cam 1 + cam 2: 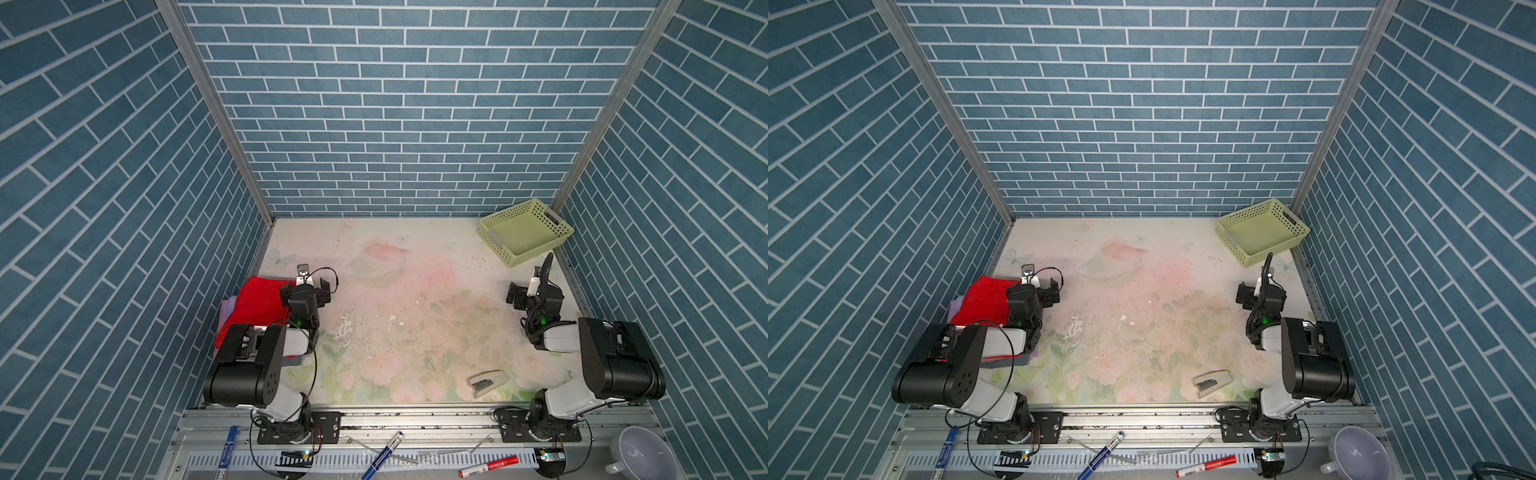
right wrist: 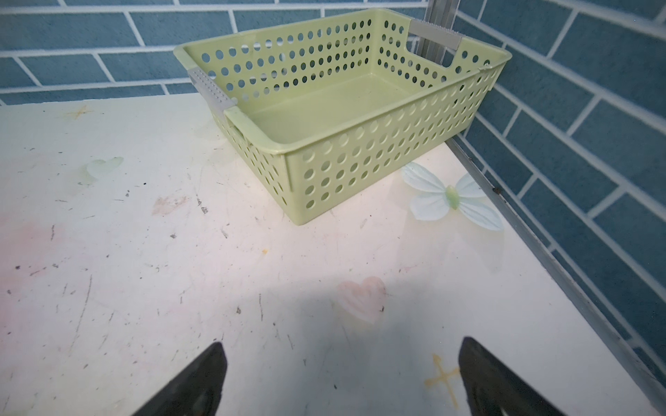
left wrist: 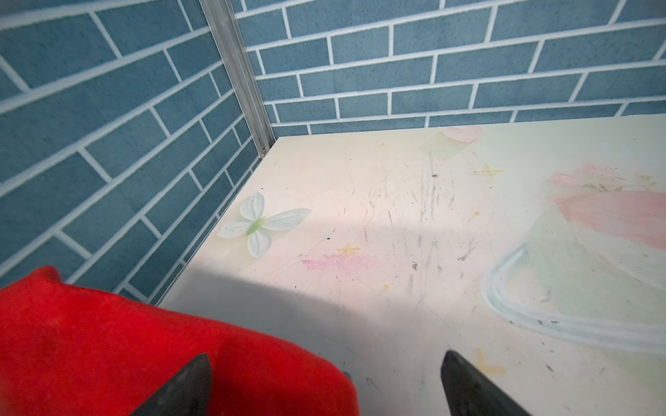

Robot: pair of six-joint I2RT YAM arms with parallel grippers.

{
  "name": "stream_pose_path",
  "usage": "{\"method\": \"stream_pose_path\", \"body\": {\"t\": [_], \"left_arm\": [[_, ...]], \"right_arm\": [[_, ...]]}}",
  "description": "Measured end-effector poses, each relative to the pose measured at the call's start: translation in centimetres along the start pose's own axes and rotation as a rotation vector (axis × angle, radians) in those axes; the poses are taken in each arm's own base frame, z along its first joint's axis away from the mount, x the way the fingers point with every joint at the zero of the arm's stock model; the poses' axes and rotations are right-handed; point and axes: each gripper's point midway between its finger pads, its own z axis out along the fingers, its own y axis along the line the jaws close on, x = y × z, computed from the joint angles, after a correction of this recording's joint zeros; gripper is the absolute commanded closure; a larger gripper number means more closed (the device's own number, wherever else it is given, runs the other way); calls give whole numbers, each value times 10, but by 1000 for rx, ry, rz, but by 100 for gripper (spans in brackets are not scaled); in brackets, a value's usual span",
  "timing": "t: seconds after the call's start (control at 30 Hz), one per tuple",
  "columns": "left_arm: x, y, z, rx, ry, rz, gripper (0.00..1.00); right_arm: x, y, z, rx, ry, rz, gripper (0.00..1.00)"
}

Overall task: Fold and stack t-shirts
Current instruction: Reset both arms

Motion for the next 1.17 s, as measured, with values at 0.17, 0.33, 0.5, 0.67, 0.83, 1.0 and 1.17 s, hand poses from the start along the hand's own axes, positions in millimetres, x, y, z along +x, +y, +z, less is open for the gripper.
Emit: {"method": "stream_pose_path", "body": {"t": [0.17,0.33,0.5,0.67,0.83,1.0,1.17], "left_arm": [[0,0,0,0,0,0,0],[0,0,0,0,0,0,0],[0,0,0,0,0,0,0],[0,0,0,0,0,0,0],[0,0,0,0,0,0,0],[0,0,0,0,0,0,0],[0,0,0,0,0,0,0]], "right_arm": [[0,0,0,-2,0,0,1],[0,1,0,-4,0,0,1],[0,1,0,-6,0,0,1],[1,2,0,-10,3,0,1],[3,3,0,-16,11,-1,1],[4,3,0,-17,16,-1,1],[4,3,0,-17,18,-1,1]]}}
